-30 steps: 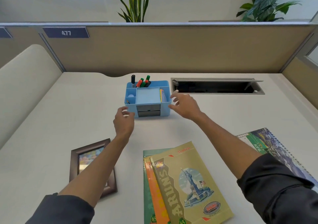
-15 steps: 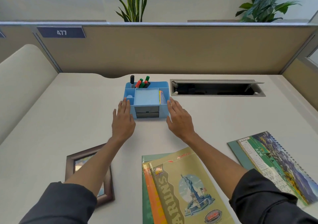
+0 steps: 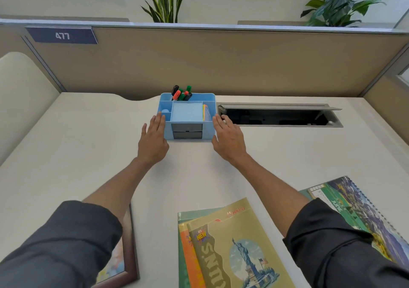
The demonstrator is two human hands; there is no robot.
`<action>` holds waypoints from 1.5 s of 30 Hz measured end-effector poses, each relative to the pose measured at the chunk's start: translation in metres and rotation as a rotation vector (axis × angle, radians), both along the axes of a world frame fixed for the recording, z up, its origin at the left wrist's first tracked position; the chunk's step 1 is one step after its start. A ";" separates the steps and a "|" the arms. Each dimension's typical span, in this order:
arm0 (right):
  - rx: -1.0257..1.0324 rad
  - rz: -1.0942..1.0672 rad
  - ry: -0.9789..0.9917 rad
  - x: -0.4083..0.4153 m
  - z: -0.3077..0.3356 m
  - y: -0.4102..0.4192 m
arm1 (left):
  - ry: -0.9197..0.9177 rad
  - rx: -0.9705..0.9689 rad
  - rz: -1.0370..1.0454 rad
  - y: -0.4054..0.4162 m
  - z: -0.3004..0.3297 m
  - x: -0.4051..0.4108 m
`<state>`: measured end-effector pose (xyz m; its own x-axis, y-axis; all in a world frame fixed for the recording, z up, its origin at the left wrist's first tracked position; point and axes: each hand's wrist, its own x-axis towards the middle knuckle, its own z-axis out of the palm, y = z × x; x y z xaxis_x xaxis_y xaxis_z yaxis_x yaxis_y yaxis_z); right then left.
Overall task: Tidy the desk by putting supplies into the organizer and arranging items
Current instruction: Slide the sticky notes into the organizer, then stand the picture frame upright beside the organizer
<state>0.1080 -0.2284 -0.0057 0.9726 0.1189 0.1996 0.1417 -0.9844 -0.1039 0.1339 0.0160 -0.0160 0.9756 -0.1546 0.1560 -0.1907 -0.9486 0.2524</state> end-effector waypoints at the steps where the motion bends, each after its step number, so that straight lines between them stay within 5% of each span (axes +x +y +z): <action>1: -0.007 0.000 0.010 0.004 0.001 -0.001 | 0.002 0.002 0.001 -0.001 0.000 0.005; 23: 0.141 -0.055 0.117 0.047 0.026 -0.001 | 0.291 0.141 -0.098 0.008 0.031 0.057; 40: 0.235 0.035 0.376 -0.087 0.021 0.025 | 0.259 -0.058 0.225 0.066 0.016 -0.129; 45: 0.221 0.071 0.455 -0.129 -0.001 0.035 | 0.227 0.094 0.347 0.090 0.012 -0.178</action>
<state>-0.0205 -0.1937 -0.0069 0.9578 0.1911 -0.2147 0.0996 -0.9214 -0.3757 -0.0444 0.1057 -0.0038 0.9802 0.1857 -0.0682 0.1945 -0.9678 0.1601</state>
